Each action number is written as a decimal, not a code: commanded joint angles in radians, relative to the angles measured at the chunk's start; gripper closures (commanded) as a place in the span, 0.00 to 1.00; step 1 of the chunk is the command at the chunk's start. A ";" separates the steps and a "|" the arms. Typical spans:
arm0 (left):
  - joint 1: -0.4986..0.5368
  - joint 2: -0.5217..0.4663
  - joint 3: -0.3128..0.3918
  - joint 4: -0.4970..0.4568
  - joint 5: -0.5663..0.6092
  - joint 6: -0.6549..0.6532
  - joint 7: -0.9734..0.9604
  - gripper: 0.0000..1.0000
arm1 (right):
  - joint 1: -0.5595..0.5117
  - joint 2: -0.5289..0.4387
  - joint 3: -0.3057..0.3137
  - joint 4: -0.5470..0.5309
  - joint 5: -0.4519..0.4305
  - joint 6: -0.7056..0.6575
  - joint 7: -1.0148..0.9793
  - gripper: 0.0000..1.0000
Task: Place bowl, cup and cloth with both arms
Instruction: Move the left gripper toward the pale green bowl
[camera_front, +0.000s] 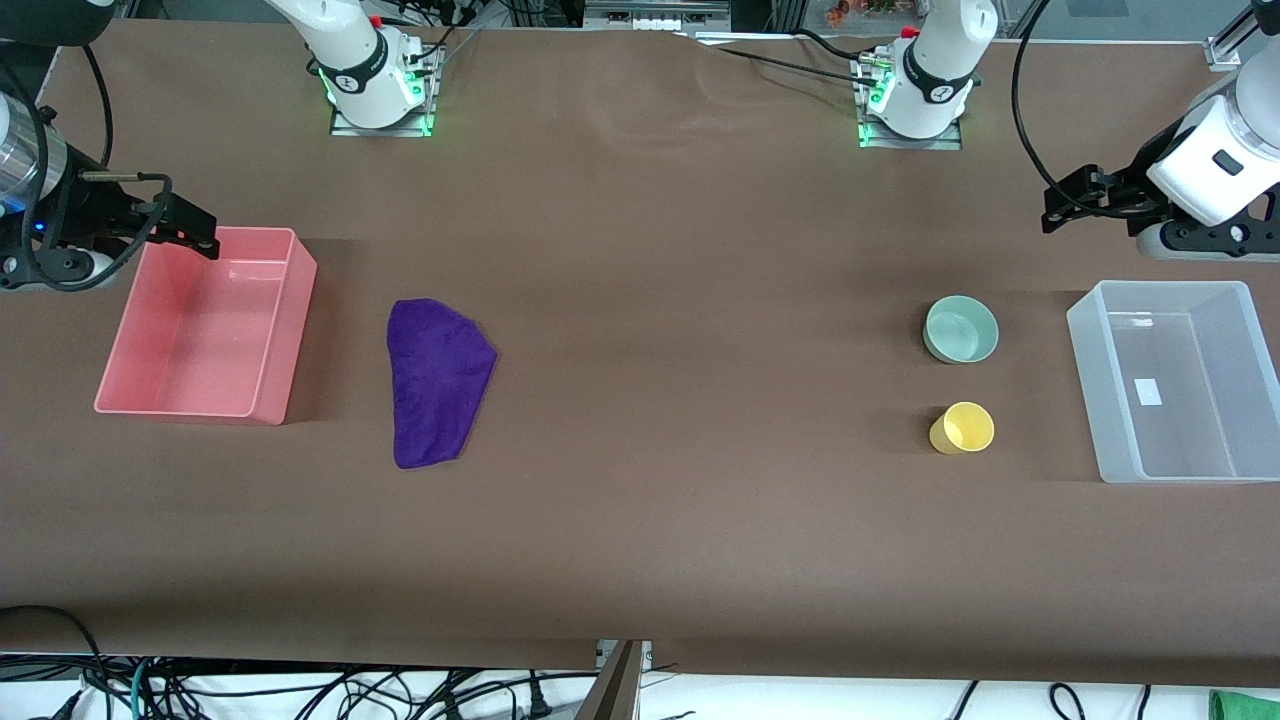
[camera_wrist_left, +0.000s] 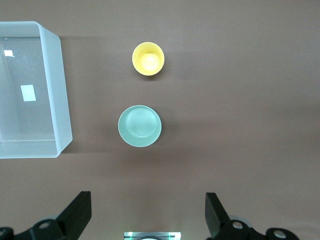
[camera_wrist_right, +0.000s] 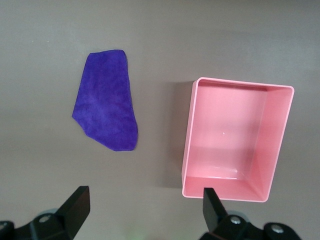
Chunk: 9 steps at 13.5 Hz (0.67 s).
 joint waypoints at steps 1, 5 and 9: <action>0.002 0.008 -0.002 0.020 -0.020 -0.011 -0.005 0.00 | -0.005 0.004 -0.006 0.010 0.003 -0.005 -0.017 0.00; 0.002 0.008 -0.002 0.020 -0.020 -0.012 0.004 0.00 | -0.002 0.019 0.002 0.047 0.001 -0.007 -0.016 0.00; 0.007 0.008 0.002 0.018 -0.020 -0.034 0.008 0.00 | -0.005 0.027 -0.004 0.065 0.001 -0.037 -0.019 0.00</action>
